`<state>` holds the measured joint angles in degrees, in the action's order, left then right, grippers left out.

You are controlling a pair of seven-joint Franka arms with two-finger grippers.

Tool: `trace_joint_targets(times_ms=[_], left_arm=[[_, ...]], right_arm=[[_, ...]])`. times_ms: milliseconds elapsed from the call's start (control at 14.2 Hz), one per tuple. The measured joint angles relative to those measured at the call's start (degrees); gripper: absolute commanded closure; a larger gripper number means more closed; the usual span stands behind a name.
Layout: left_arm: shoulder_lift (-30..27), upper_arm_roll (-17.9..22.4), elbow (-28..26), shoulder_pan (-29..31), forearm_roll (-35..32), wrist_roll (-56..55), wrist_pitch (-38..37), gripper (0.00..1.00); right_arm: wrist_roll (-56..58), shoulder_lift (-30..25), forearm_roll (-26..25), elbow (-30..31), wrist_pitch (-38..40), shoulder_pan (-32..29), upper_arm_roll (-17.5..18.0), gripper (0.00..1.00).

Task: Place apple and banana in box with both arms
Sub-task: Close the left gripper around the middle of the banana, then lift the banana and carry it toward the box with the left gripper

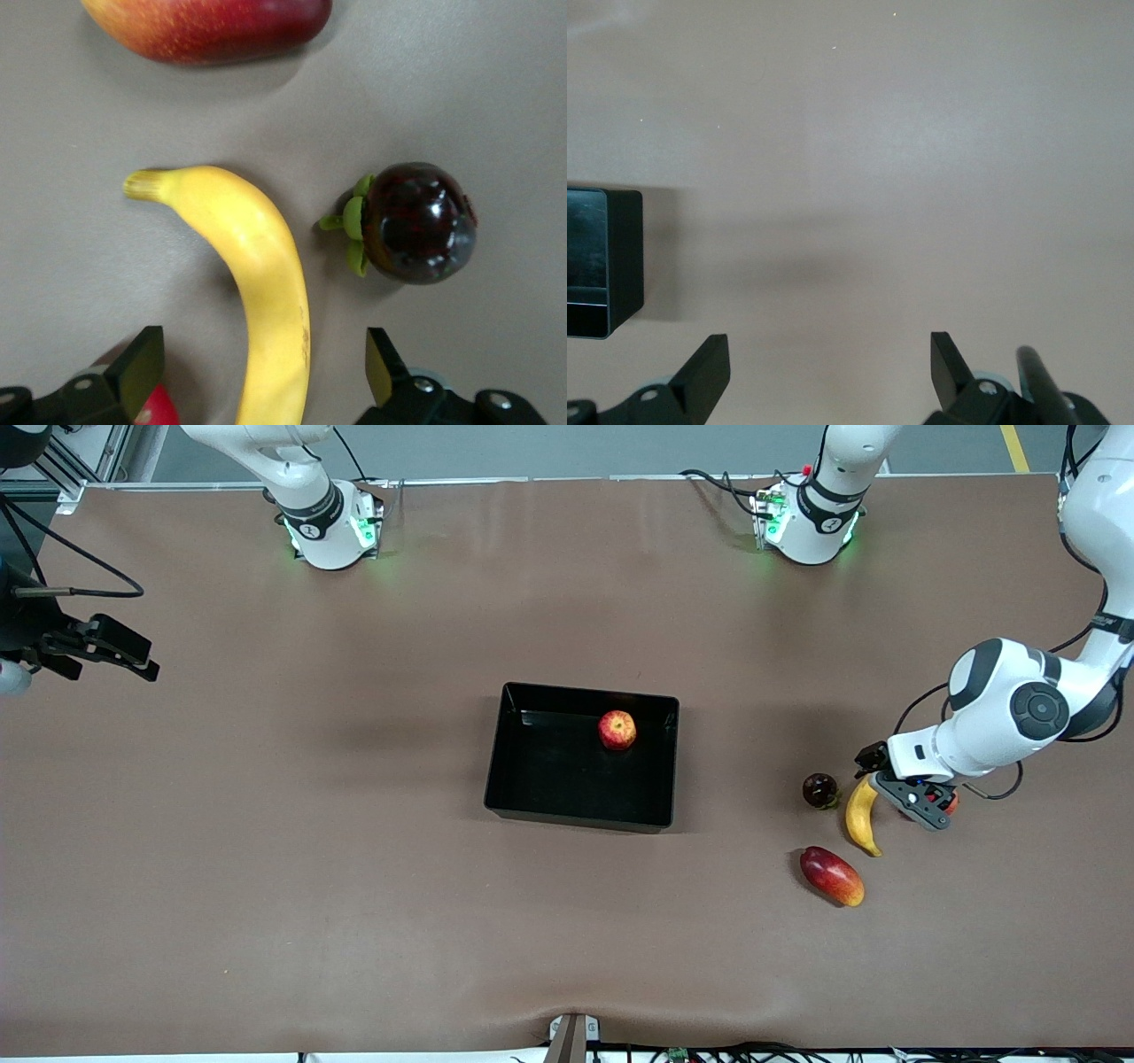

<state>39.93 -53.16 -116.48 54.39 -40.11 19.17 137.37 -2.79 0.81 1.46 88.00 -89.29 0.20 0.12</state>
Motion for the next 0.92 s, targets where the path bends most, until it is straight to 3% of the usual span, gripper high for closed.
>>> trace_joint_targets(times_ms=[70,141,423,564,775,916], left_arm=[[0.58,0.62,-0.58,-0.02,-0.07,0.00,1.29,0.11],[1.08,1.05,-1.17,-0.06,-0.09,0.00,2.40,0.20],[1.76,1.25,-1.90,-0.17,-3.03,0.00,3.95,0.69],[1.76,1.25,-1.89,-0.25,-4.13,0.00,4.17,0.87],[1.76,1.20,-1.86,-0.41,-4.48,0.00,4.21,0.99],[1.76,1.20,-1.83,-0.42,-4.49,-0.10,4.21,1.00]], right_arm=[[0.00,0.00,0.00,0.00,0.00,0.00,-0.02,0.00],[0.00,0.00,0.00,0.00,0.00,0.00,-0.04,0.00],[0.00,0.00,0.00,0.00,0.00,-0.06,-0.13,0.00],[0.00,0.00,0.00,0.00,0.01,-0.06,-0.13,0.00],[-0.01,0.00,0.00,0.00,0.01,-0.06,-0.14,0.00],[-0.01,0.00,0.00,0.00,0.01,-0.06,-0.14,0.00]])
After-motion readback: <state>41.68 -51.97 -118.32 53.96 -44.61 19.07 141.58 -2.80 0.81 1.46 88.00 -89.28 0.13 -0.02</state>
